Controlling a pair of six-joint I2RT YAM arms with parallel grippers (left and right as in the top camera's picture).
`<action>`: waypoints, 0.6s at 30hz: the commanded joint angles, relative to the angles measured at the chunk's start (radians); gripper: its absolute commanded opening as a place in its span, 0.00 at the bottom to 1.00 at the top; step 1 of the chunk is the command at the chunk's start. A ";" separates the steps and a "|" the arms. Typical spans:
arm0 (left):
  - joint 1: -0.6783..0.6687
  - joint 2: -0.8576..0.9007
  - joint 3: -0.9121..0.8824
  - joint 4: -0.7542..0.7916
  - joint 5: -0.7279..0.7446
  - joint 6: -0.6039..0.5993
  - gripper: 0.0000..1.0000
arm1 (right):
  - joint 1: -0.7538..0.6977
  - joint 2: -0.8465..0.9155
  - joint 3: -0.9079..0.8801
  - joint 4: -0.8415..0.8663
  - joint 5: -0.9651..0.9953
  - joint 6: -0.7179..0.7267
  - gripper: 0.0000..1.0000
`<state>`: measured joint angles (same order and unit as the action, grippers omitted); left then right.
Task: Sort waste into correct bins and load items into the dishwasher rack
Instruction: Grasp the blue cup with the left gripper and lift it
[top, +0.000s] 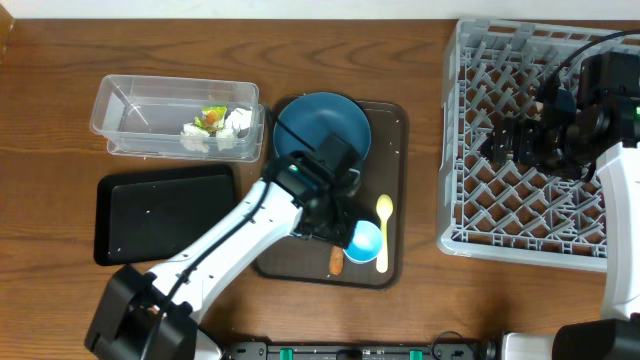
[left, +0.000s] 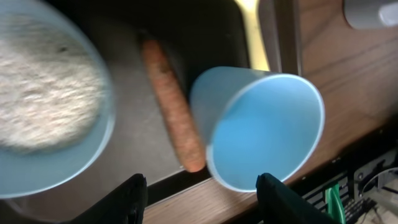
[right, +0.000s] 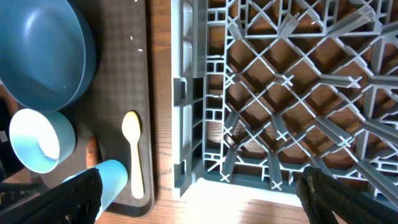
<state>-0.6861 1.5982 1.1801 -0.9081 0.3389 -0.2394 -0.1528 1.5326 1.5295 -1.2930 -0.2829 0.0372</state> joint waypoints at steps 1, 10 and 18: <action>-0.025 0.026 0.015 0.005 0.008 -0.010 0.59 | 0.010 0.001 -0.006 0.000 -0.006 -0.001 0.99; -0.034 0.104 0.015 0.009 0.008 -0.032 0.54 | 0.010 0.001 -0.006 -0.001 -0.006 -0.001 0.99; -0.034 0.117 0.015 0.042 0.009 -0.032 0.19 | 0.010 0.001 -0.006 -0.001 -0.005 -0.001 0.99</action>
<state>-0.7174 1.7130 1.1801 -0.8661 0.3416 -0.2703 -0.1528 1.5326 1.5295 -1.2934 -0.2832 0.0372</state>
